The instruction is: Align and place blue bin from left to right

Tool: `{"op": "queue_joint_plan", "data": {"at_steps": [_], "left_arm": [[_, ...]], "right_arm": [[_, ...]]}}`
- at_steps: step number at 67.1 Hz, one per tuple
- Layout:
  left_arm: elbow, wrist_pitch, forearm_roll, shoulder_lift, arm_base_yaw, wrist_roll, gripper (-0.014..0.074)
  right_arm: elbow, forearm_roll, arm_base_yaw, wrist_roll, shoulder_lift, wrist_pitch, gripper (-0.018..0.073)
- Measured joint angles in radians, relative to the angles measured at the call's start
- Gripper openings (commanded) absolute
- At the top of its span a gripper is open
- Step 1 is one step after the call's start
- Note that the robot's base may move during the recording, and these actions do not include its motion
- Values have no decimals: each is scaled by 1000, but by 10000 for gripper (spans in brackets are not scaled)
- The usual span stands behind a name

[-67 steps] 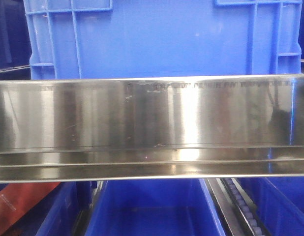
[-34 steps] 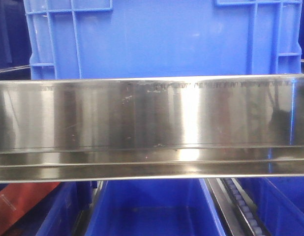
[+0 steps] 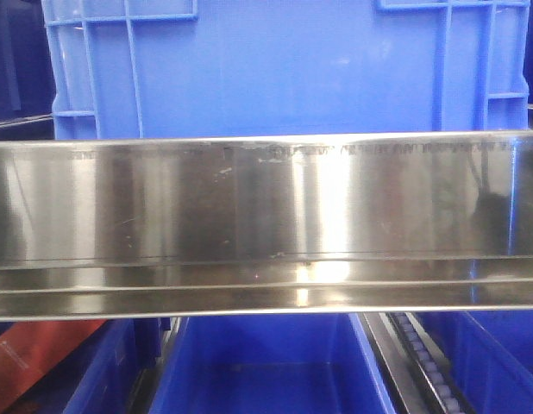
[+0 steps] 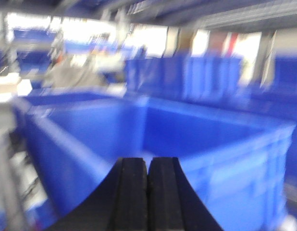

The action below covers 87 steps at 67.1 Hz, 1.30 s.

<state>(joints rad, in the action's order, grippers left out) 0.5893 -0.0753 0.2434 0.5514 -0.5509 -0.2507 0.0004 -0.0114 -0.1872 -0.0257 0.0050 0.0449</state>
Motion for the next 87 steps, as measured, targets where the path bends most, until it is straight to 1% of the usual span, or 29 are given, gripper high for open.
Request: {"op": "queue_joint_plan", "data": {"at_steps": [4, 10, 11, 20, 24, 44, 48, 52, 55, 58, 66, 73, 76, 87], "left_arm": [[-26, -18, -58, -20, 5, 82, -111], [-84, -19, -100, -62, 43, 139, -111], [-95, -19, -107, -66, 47, 141, -111], [-216, 11, -159, -169, 153, 159, -111], [-271, 21, -166, -223, 210, 161, -111], [-462, 28, -188, -477, 420, 171, -111], [-488, 33, -219, -513, 465, 182, -111], [-512, 37, -268, -535, 507, 224, -111], [-526, 43, -303, -542, 528, 251, -111], [-539, 48, -323, -544, 544, 282, -111], [-565, 52, -349, -546, 551, 308, -111], [-577, 54, -349, -546, 551, 312, -111], [-578, 54, -338, -546, 551, 313, -111], [-589, 102, -311, -546, 549, 318, -111]], "right_arm": [[0, 0, 0, 0, 0, 0, -79], [0, 0, 0, 0, 0, 0, -79], [0, 0, 0, 0, 0, 0, -79], [0, 0, 0, 0, 0, 0, -79], [0, 0, 0, 0, 0, 0, -79], [0, 0, 0, 0, 0, 0, -79], [0, 0, 0, 0, 0, 0, -79], [0, 0, 0, 0, 0, 0, -79], [0, 0, 0, 0, 0, 0, -79], [0, 0, 0, 0, 0, 0, -79], [0, 0, 0, 0, 0, -2, -79], [0, 0, 0, 0, 0, -2, -79], [0, 0, 0, 0, 0, -2, -79], [0, 0, 0, 0, 0, -2, -79]]}}
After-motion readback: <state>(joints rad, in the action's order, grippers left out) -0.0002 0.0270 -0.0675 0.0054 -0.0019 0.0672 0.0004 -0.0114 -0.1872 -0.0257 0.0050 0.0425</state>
